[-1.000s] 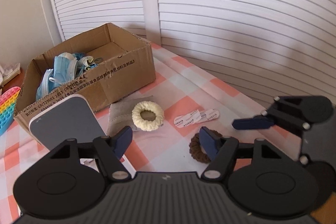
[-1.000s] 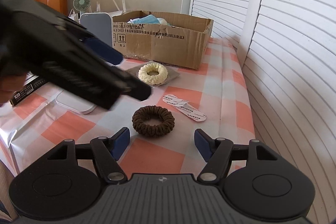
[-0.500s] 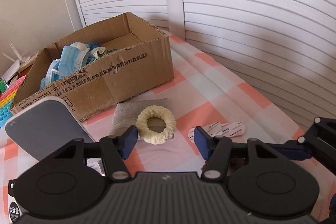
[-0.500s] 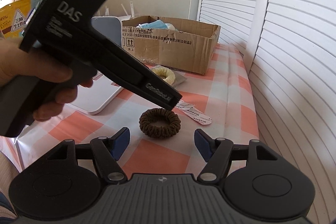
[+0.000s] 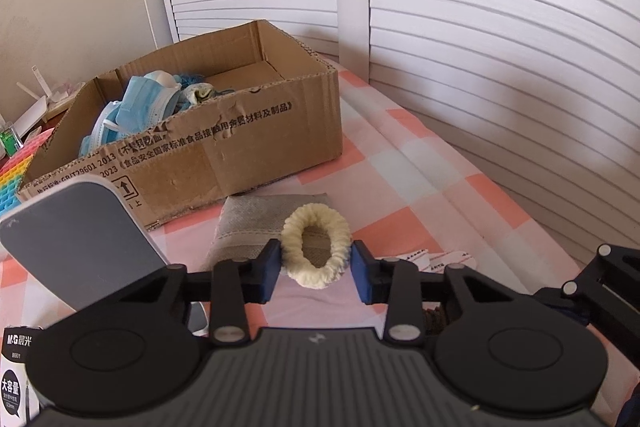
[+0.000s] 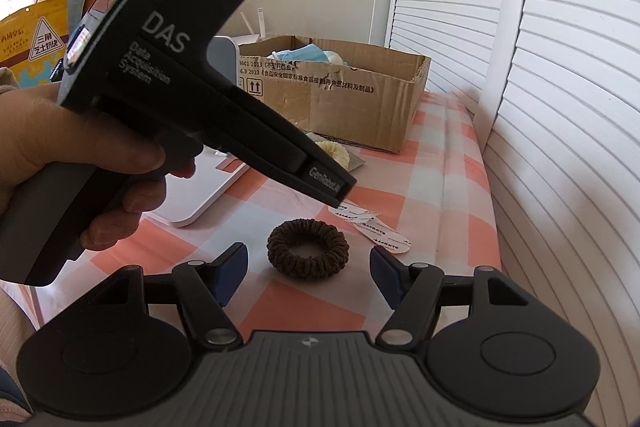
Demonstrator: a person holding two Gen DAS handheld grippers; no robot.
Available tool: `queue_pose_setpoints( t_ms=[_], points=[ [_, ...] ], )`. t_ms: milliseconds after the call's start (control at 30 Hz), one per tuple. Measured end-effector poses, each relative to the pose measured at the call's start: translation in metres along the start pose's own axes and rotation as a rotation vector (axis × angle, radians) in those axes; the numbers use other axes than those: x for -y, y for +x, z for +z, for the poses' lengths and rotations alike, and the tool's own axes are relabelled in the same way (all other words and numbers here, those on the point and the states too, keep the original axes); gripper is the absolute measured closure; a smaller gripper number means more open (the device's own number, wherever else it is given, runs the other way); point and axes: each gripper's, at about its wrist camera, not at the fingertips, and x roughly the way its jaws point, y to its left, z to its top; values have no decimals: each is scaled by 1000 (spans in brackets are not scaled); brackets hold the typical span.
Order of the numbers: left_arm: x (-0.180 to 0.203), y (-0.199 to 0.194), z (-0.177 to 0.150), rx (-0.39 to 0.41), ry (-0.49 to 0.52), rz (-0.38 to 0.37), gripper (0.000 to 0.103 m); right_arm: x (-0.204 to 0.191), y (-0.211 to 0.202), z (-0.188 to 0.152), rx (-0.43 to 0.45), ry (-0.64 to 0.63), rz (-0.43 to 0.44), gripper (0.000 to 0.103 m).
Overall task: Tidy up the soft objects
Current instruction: 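Close the left tool on the cream scrunchie while the right tool holds the brown one, then lift the cream scrunchie with the left tool while the right tool lifts the brown one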
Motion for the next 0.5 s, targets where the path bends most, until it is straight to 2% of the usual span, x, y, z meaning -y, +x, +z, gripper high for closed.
queue_pose_setpoints(
  t_ms=[333, 500],
  points=[
    [-4, -15, 0, -4, 14, -60, 70, 0, 5, 3, -8, 0, 7, 32],
    [-10, -23, 1, -4, 28, -81, 70, 1, 15, 6, -25, 13, 4, 44]
  ],
)
